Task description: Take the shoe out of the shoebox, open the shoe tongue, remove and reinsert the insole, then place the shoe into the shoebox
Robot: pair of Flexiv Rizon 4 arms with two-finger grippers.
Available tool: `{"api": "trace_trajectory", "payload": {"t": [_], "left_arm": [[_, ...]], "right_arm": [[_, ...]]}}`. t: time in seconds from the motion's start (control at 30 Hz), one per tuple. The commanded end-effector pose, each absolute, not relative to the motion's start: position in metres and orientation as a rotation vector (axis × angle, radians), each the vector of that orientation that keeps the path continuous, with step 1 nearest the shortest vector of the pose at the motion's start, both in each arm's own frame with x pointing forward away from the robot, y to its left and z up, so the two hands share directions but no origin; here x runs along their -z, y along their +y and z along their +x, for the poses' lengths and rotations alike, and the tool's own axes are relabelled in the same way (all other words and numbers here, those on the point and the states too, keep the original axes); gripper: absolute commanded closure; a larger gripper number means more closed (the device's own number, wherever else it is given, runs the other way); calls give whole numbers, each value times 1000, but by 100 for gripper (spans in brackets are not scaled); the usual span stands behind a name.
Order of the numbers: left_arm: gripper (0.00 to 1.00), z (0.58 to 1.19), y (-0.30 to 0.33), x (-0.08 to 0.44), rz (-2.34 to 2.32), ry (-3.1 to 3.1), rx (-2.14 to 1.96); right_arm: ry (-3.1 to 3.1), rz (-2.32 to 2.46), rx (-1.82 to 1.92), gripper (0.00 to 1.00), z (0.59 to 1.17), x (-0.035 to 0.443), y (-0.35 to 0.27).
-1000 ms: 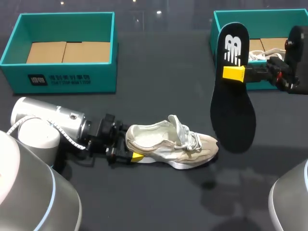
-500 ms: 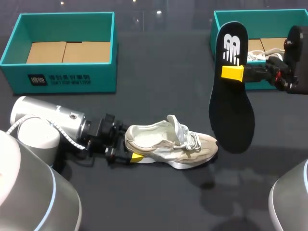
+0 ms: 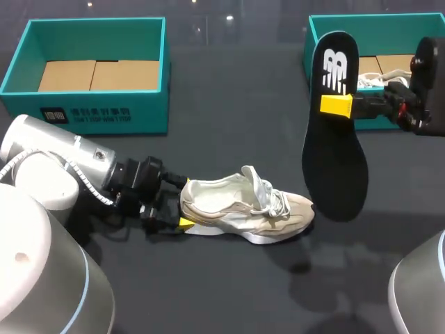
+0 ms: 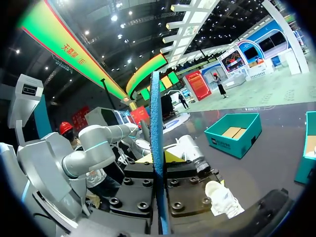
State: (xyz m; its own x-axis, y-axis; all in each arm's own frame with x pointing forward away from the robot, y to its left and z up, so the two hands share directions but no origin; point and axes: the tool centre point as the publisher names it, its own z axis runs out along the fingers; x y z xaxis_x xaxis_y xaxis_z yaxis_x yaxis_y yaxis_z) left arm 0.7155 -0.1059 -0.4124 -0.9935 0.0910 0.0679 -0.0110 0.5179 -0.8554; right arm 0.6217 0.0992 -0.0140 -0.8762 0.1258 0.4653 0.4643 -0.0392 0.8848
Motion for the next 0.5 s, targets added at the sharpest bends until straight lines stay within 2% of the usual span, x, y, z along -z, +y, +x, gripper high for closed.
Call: {"api": "trace_trajectory", "payload": {"t": [0.03, 0.37, 0.5], "left_arm": [[0, 710, -103, 396, -104, -2864, -1252], [0, 710, -103, 396, -104, -2864, -1252], [0, 719, -104, 386, -78, -2910, -1040]], "right_arm": [[-1990, -641, 2012, 100, 617, 16, 99], [-1990, -641, 2012, 100, 617, 16, 99], [-1990, -641, 2012, 100, 617, 16, 99]]}}
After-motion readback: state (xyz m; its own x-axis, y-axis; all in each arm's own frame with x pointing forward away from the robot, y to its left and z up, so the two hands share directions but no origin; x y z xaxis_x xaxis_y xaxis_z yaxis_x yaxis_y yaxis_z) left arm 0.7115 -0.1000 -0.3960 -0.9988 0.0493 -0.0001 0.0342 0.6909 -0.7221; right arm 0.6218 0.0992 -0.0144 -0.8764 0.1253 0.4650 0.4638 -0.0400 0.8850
